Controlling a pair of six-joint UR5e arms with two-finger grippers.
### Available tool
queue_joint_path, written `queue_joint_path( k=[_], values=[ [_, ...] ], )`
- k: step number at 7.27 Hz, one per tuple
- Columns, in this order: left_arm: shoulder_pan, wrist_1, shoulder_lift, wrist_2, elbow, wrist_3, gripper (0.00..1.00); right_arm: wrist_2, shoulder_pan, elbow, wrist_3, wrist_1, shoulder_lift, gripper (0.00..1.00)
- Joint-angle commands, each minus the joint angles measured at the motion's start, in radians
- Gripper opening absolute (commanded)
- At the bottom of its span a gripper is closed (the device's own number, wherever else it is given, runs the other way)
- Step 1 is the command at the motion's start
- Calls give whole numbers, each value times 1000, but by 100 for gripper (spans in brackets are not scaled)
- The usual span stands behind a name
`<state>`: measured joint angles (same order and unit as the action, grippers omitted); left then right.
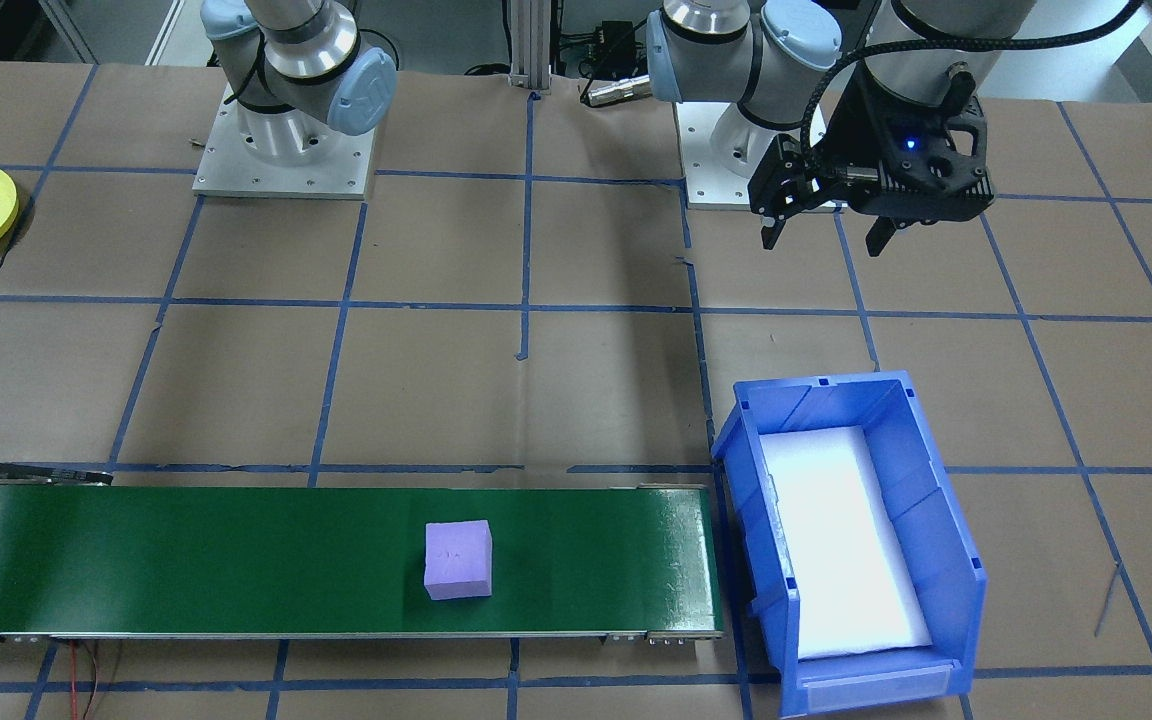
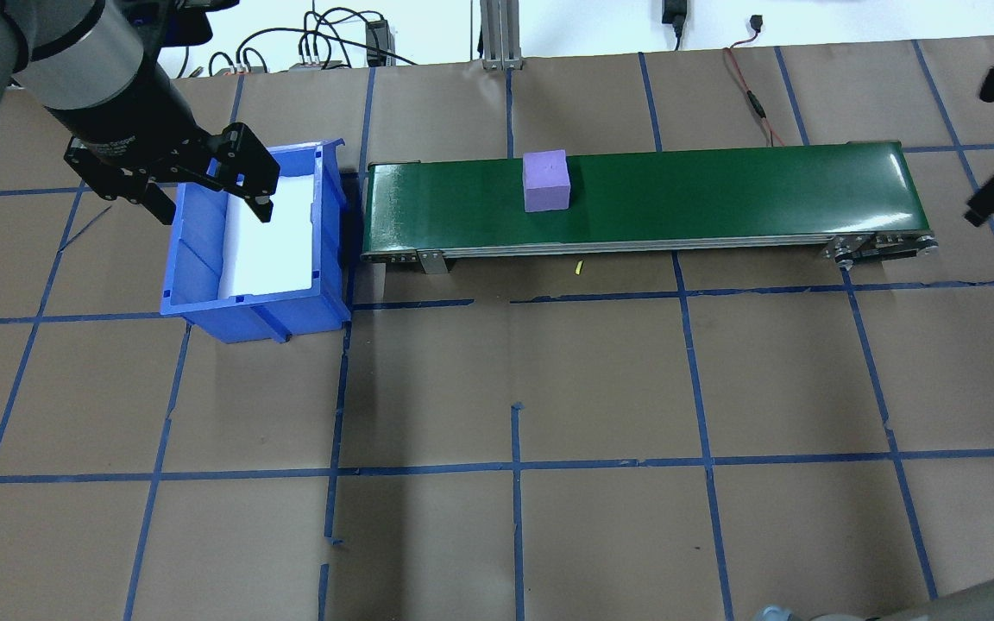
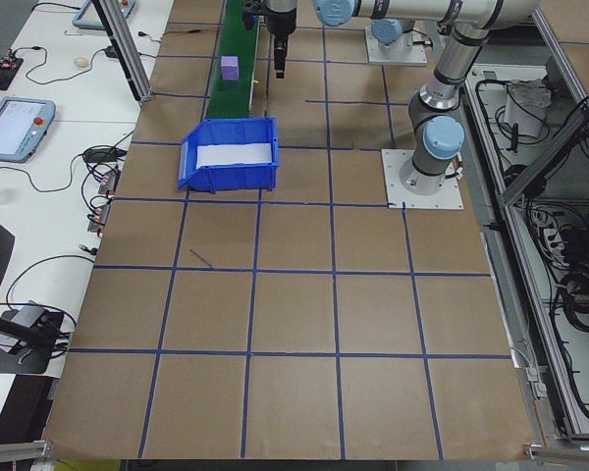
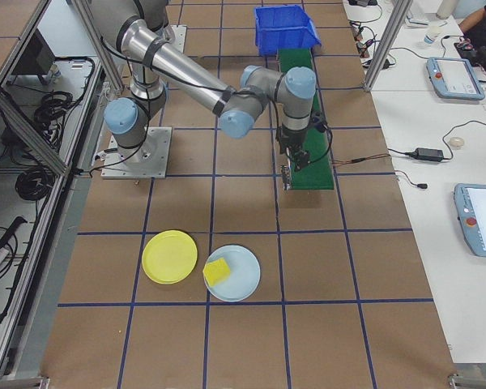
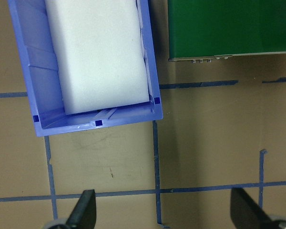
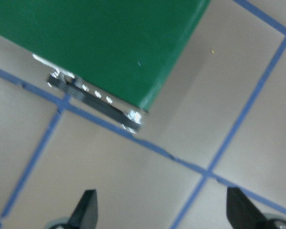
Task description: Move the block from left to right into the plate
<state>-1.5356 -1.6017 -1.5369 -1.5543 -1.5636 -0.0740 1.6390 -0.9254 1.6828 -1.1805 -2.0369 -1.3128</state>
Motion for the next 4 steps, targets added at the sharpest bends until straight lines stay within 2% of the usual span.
queue_joint_path(
  k=[1,2,3,4],
  values=[
    [0,0,0,2,0,2,100,-1,297,64,-398,-102,4,95],
    [0,0,1,-3,0,0,100,-30,413,83,-500,-144,23,95],
    [0,0,0,-3,0,2,100,-95,506,81,-577,-166,80,95],
    [0,0,1,-3,0,0,100,-110,564,83,-608,-199,139,95]
  ],
)
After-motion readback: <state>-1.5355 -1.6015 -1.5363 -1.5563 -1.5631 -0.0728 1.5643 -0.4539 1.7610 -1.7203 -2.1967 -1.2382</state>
